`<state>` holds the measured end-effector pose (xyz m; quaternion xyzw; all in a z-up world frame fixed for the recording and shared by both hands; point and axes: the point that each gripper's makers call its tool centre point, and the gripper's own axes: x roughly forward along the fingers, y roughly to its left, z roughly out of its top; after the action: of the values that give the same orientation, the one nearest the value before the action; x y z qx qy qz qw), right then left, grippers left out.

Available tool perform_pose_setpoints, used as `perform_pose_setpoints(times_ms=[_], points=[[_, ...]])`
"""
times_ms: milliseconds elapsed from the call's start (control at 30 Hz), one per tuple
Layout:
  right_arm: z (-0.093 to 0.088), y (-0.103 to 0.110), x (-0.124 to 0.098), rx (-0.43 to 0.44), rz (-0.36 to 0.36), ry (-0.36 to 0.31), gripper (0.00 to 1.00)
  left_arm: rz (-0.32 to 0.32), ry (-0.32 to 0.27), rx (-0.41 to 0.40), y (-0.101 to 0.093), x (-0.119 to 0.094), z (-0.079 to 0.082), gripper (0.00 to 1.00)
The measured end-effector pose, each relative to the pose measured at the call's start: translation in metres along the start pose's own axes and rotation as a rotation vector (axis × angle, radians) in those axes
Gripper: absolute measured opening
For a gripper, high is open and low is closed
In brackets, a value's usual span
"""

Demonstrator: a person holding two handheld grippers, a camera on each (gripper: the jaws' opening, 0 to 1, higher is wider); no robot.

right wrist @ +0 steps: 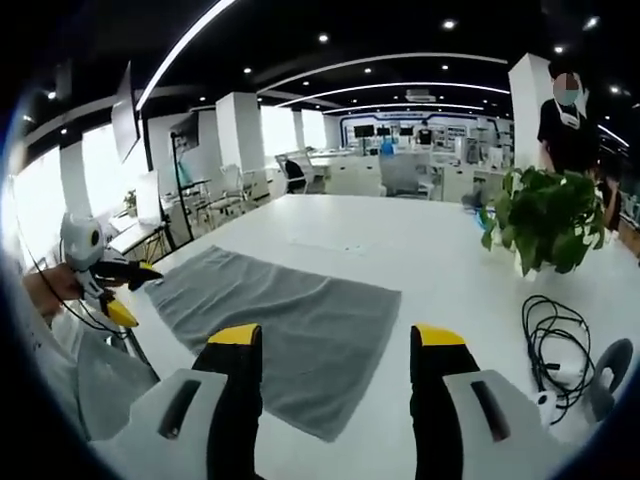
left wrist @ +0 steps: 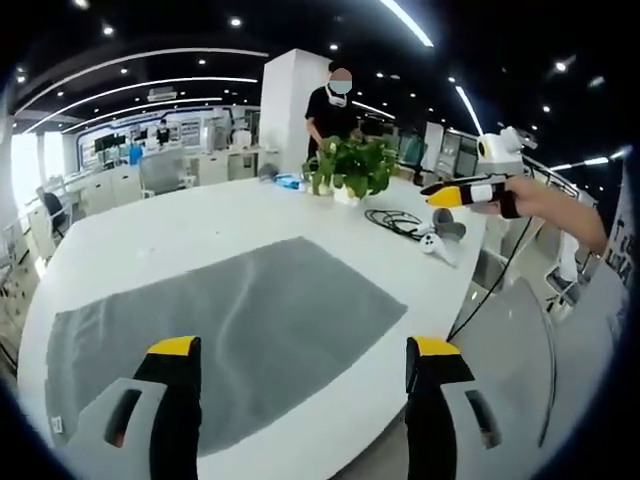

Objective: Fold the towel on the table until its edges align and the towel forms a compact rectangular stack.

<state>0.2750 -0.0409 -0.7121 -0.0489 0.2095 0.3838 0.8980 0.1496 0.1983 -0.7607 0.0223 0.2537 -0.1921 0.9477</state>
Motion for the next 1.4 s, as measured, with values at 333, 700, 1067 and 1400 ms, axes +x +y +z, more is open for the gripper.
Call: perform_pose_setpoints(times_ms=[333,700,1067,1400], points=[[0.014,-0.021,0.000,-0.036,-0.003,-0.006,0.58,-0.036,-0.026,0.027,-0.020,0.021,0.018,0.86],[0.026,-0.039,0.014,-0.048,0.020,-0.011,0.57,-0.124,-0.023,0.091,-0.048,0.051,0.037,0.84],[0.041,-0.047,0.039,-0.064,0.069,-0.026,0.56,-0.198,-0.036,0.188,-0.079,0.084,0.067,0.84],[0.072,-0.044,0.072,-0.087,0.122,-0.067,0.54,-0.266,-0.021,0.231,-0.112,0.109,0.071,0.83]])
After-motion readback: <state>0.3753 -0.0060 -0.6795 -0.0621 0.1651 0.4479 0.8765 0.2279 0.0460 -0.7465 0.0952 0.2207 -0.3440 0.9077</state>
